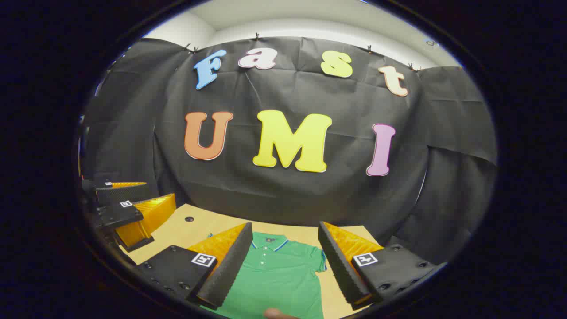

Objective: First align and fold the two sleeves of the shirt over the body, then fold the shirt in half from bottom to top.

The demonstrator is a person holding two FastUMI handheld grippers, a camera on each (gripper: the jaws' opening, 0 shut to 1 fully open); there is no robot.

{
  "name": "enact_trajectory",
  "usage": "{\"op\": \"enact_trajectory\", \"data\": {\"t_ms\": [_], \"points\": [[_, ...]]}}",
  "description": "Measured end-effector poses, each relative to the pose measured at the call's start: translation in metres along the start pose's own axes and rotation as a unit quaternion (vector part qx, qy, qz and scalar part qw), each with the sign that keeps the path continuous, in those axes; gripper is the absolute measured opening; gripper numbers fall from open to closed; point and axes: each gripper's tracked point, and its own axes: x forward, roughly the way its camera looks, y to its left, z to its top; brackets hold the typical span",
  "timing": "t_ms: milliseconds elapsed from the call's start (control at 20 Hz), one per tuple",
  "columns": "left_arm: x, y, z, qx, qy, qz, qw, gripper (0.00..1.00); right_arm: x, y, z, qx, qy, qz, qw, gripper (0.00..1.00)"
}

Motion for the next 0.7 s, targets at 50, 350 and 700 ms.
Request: {"op": "enact_trajectory", "data": {"t_ms": [50, 350, 700], "points": [[0.000, -0.002, 0.000, 0.000, 0.001, -0.001, 1.000, 0.98, 0.000, -0.003, 0.002, 0.001, -0.001, -0.001, 1.000, 0.95], [0.006, -0.013, 0.000, -0.004, 0.000, 0.002, 1.000, 0.98, 0.006, -0.016, -0.005, 0.007, 0.011, -0.002, 1.000, 0.94], [0.018, -0.033, -0.004, -0.001, 0.005, -0.002, 1.000, 0.98, 0.013, -0.036, -0.013, 0.008, 0.018, -0.005, 1.000, 0.97]]}}
